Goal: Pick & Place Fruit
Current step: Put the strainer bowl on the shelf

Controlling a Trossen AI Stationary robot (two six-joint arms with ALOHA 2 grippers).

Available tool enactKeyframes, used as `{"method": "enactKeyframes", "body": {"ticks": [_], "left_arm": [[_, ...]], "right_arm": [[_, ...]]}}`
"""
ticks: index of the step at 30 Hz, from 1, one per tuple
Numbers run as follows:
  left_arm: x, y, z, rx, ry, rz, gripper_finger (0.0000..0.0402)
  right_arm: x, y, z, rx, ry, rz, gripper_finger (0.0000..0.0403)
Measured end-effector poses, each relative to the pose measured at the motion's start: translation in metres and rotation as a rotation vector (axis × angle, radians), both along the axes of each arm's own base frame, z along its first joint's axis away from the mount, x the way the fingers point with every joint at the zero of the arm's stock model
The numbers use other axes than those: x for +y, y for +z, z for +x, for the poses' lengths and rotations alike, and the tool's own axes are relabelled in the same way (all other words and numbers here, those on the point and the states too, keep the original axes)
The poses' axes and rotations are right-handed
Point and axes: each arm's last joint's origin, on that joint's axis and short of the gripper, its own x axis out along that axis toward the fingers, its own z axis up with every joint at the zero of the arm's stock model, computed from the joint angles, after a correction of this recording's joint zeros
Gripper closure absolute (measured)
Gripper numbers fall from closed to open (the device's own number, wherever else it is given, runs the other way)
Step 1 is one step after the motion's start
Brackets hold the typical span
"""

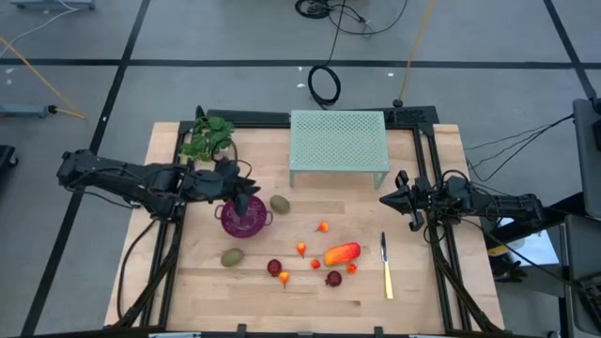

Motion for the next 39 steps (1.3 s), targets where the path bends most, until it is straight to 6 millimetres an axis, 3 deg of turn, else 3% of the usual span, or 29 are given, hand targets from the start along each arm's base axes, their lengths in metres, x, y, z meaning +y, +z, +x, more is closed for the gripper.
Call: {"method": "enactKeyframes", "body": {"ticks": [7,18,27,31,39], "left_arm": [[0.002,0.0,-0.001,-0.026,0.096,-0.012,0.0205],[0.003,-0.007,-0.002,0.011,0.179,-0.057,0.0182],[0.002,-0.016,0.001,0.057,0.245,-0.061,0.0063],[0.004,-0.016,0.001,0.098,0.191,0.005,0.0035],[-0.003,-0.017,0.003,0.131,-0.029,-0.114,0.0021]], "right_arm": [[0.0,0.0,0.0,0.0,0.0,0.0,0.0399],[0.0,0.0,0.0,0.0,0.0,0.0,0.0399],[0.0,0.0,0.0,0.0,0.0,0.0,0.0399],[0.0,0.0,0.0,0.0,0.0,0.0,0.0399],[0.0,0.0,0.0,0.0,0.0,0.0,0.0399]]}}
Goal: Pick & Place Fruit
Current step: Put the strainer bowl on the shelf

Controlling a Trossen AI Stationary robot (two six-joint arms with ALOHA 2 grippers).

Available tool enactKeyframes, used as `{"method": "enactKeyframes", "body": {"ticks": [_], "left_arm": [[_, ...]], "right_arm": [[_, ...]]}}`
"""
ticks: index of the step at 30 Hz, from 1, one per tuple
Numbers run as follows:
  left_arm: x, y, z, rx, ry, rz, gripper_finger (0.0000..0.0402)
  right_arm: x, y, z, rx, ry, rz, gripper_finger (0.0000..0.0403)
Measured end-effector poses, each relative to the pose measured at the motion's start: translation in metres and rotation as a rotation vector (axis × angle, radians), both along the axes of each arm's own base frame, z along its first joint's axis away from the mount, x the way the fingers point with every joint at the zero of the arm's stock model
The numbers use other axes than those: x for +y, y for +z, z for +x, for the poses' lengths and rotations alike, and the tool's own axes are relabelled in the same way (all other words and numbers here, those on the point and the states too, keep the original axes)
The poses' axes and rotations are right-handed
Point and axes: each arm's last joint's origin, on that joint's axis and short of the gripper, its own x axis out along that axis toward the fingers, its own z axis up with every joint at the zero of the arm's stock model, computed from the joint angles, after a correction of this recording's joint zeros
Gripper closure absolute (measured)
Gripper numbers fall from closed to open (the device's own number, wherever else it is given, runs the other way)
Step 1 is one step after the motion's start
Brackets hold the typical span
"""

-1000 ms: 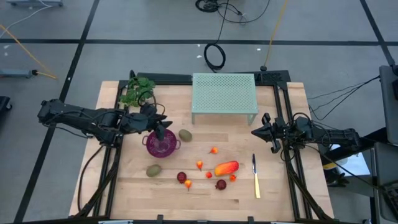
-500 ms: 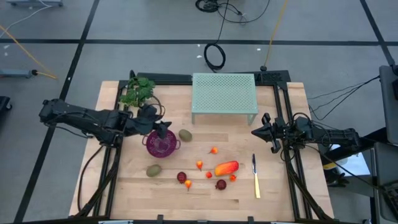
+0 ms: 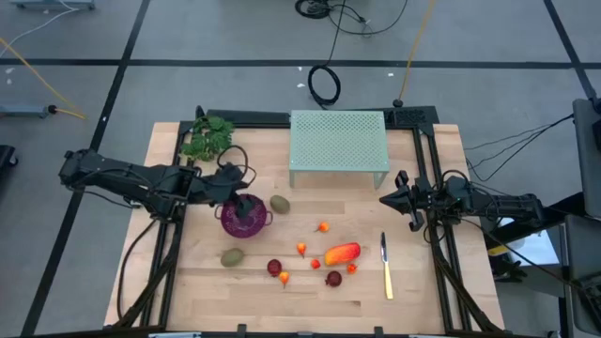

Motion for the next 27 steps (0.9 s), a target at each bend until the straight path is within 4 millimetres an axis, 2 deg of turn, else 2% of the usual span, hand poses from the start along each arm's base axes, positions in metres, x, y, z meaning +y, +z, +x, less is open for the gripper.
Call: {"method": "enactKeyframes", "body": {"ticks": [4,18,24,27], "left_arm": [[-0.002,0.0,0.0,0.007,-0.053,-0.061,0.0018],[0.0,-0.004,-0.002,0.034,0.061,-0.388,0.0016],[0.013,-0.015,-0.014,0.189,0.189,-0.403,0.0014],[0.018,-0.017,-0.017,0.225,0.196,-0.376,0.0014]], "right_arm": [[0.0,0.0,0.0,0.0,0.0,0.0,0.0399],[0.0,0.0,0.0,0.0,0.0,0.0,0.0399],[0.0,0.0,0.0,0.0,0.0,0.0,0.0399],[0.0,0.0,0.0,0.0,0.0,0.0,0.0399]]}}
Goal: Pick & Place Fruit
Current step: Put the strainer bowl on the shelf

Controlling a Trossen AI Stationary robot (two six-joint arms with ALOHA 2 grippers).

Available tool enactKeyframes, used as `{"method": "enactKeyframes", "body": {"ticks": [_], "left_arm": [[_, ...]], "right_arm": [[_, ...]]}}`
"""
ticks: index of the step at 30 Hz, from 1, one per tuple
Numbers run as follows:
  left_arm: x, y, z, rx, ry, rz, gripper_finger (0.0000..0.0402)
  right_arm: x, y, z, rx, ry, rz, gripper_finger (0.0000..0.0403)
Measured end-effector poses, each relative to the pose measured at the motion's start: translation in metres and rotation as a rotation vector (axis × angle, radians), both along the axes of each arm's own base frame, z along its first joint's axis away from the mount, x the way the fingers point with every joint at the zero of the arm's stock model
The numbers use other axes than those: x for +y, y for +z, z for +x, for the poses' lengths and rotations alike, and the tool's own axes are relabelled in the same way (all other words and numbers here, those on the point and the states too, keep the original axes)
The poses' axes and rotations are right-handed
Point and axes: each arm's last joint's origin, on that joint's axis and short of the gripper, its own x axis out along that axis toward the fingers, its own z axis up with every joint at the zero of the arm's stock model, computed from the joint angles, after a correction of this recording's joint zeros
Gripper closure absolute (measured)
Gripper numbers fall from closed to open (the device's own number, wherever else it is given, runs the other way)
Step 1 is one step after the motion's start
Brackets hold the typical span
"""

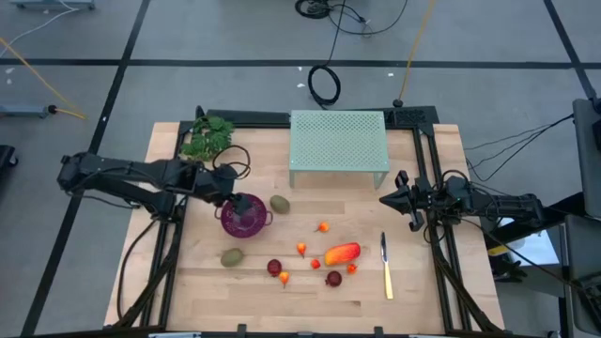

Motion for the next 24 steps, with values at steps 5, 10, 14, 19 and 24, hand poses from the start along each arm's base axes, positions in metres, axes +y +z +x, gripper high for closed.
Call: {"method": "enactKeyframes", "body": {"ticks": [5,10,14,19,24], "left_arm": [[0.004,0.0018,0.0026,-0.02,-0.128,0.108,0.0014],[0.0064,0.0021,0.0027,-0.013,-0.141,0.187,0.0014],[0.0062,0.002,0.0027,-0.013,-0.147,0.181,0.0014],[0.0058,0.001,0.0013,0.001,-0.125,0.153,0.0014],[0.004,-0.0019,-0.003,0.044,-0.08,0.054,0.0014]], "right_arm": [[0.0,0.0001,0.0,0.0,0.0,0.0,0.0399],[0.0,0.0001,0.0,0.0,0.0,0.0,0.0399],[0.0,0.0,0.0,0.0,0.0,0.0,0.0399],[0.0,0.0,0.0,0.0,0.0,0.0,0.0399],[0.0,0.0001,0.0,-0.001,0.0,0.0,0.0399]]}}
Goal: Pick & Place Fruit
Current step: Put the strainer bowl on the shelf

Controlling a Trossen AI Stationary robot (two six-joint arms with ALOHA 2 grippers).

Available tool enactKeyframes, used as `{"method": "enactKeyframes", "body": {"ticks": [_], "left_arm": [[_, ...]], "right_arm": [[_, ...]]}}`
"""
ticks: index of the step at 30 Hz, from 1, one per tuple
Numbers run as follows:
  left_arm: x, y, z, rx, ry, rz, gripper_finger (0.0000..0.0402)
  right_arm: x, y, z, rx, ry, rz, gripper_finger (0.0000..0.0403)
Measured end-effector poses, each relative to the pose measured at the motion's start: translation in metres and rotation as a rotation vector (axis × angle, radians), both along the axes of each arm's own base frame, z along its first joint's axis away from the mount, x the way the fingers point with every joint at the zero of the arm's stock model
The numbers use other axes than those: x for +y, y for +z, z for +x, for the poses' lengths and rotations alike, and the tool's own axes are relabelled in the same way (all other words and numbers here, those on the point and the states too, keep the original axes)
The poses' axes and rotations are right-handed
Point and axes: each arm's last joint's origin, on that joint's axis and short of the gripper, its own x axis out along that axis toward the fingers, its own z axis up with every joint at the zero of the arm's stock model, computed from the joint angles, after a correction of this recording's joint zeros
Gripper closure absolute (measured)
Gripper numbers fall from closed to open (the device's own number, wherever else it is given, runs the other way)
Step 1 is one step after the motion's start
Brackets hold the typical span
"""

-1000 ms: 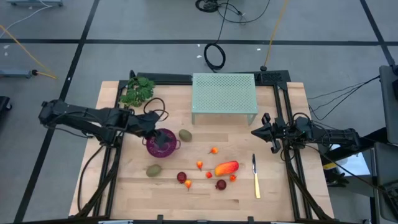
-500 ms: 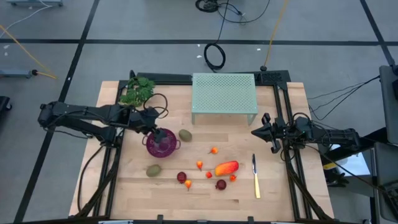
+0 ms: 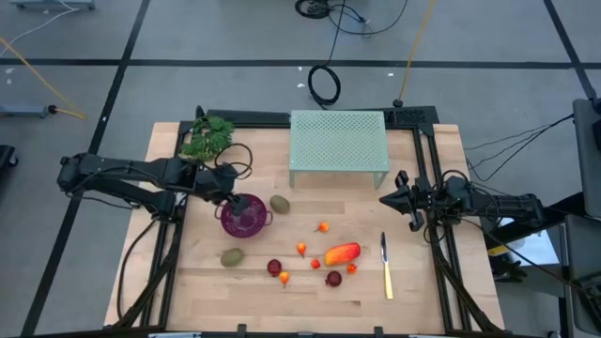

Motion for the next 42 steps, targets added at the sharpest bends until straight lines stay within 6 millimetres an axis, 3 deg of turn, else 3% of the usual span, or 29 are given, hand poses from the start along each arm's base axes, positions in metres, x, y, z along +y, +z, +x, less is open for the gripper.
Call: {"method": "enactKeyframes", "body": {"ticks": [5,16,24,32,42], "left_arm": [[-0.009,-0.005,-0.01,0.113,0.144,-0.141,0.0014],[-0.04,-0.005,-0.015,0.141,0.48,-0.421,0.0014],[-0.061,-0.01,-0.016,0.156,0.613,-0.449,0.0014],[-0.078,-0.033,-0.003,0.263,0.708,-0.412,0.0014],[-0.081,-0.045,0.005,0.31,0.764,-0.378,0.0014]], "right_arm": [[0.0,0.0,0.0,0.0,0.0,0.0,0.0399],[0.0,0.0,0.0,0.0,0.0,0.0,0.0399],[0.0,0.0,0.0,0.0,0.0,0.0,0.0399],[0.0,0.0,0.0,0.001,0.0,0.0,0.0399],[0.0,0.0,0.0,0.0,0.0,0.0,0.0399]]}}
